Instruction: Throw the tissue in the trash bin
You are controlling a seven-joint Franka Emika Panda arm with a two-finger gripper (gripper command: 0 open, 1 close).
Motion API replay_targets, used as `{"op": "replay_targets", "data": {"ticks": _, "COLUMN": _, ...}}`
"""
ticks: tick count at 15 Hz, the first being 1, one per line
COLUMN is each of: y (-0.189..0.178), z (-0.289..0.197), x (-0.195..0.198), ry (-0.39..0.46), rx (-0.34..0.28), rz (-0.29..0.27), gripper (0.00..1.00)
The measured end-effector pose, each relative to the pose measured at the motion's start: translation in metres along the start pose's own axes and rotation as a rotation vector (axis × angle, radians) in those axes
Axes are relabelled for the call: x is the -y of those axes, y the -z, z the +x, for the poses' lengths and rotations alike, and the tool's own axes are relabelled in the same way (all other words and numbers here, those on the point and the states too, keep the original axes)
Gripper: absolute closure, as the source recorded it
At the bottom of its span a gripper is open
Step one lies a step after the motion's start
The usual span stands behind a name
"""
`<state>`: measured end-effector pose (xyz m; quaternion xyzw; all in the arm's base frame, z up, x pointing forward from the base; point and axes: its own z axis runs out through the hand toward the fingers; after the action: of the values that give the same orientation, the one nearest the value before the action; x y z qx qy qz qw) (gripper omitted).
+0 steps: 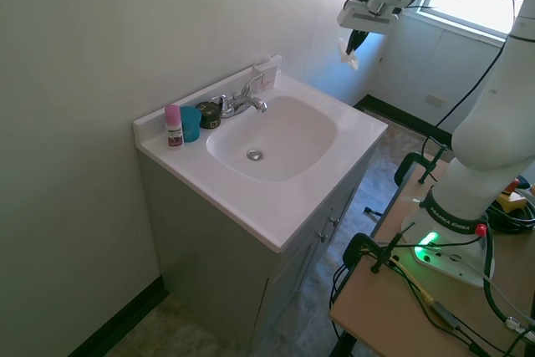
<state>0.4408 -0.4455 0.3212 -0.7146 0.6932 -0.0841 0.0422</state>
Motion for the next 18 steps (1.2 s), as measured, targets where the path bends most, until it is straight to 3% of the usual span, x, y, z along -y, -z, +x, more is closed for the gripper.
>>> {"op": "replay_targets", "data": {"ticks": 4, "y": -0.073, "z": 0.012, "x": 0.015, "ry": 0.022, "rx": 0.014, "rz": -0.087, "gripper": 1.00}}
{"op": "replay_targets", "data": {"ticks": 5, "y": -0.079, "z": 0.012, "x": 0.018, "ry": 0.025, "rx": 0.020, "rz": -0.092, "gripper": 0.00}}
{"op": "replay_targets", "data": {"ticks": 8, "y": -0.081, "z": 0.008, "x": 0.023, "ry": 0.038, "rx": 0.055, "rz": -0.100, "gripper": 0.00}}
{"op": "replay_targets", "data": {"ticks": 18, "y": -0.074, "z": -0.002, "x": 0.033, "ry": 0.096, "rx": 0.064, "rz": -0.090, "gripper": 0.00}}
